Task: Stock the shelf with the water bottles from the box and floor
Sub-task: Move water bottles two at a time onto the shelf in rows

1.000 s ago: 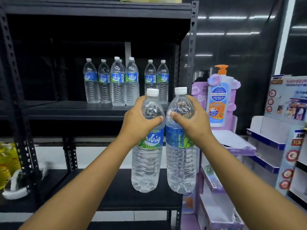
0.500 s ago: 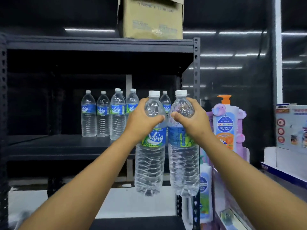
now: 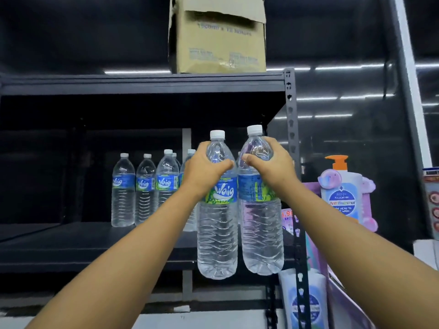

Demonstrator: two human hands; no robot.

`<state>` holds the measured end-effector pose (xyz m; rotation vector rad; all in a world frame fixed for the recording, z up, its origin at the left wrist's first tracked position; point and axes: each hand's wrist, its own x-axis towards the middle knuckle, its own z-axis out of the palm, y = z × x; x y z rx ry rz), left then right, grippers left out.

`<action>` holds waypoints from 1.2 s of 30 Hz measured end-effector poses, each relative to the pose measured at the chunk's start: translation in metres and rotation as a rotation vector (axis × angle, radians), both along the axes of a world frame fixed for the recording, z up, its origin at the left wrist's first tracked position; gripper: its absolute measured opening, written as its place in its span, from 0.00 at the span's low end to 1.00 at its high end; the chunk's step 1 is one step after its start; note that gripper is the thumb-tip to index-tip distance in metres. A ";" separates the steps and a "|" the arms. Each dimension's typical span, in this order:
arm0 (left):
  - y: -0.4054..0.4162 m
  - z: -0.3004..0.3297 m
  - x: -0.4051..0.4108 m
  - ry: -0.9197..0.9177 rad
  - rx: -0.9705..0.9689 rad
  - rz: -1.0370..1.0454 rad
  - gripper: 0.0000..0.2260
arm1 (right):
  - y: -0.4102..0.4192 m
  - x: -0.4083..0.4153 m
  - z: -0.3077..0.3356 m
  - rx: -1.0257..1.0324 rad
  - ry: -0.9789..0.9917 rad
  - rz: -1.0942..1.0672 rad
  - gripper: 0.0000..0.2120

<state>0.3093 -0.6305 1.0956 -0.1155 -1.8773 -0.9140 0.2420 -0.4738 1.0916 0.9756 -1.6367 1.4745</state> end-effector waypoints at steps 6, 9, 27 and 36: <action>-0.007 0.007 -0.041 -0.032 0.019 0.060 0.21 | -0.012 -0.042 0.006 -0.016 -0.014 0.029 0.18; -0.011 0.010 -0.059 -0.028 0.049 0.055 0.17 | -0.016 -0.062 0.012 -0.032 -0.043 0.068 0.16; -0.033 0.024 -0.130 -0.029 0.042 0.031 0.23 | -0.039 -0.140 0.016 -0.057 -0.091 0.081 0.17; -0.028 0.006 -0.133 0.091 0.106 -0.004 0.26 | -0.041 -0.144 0.009 -0.007 -0.116 0.058 0.30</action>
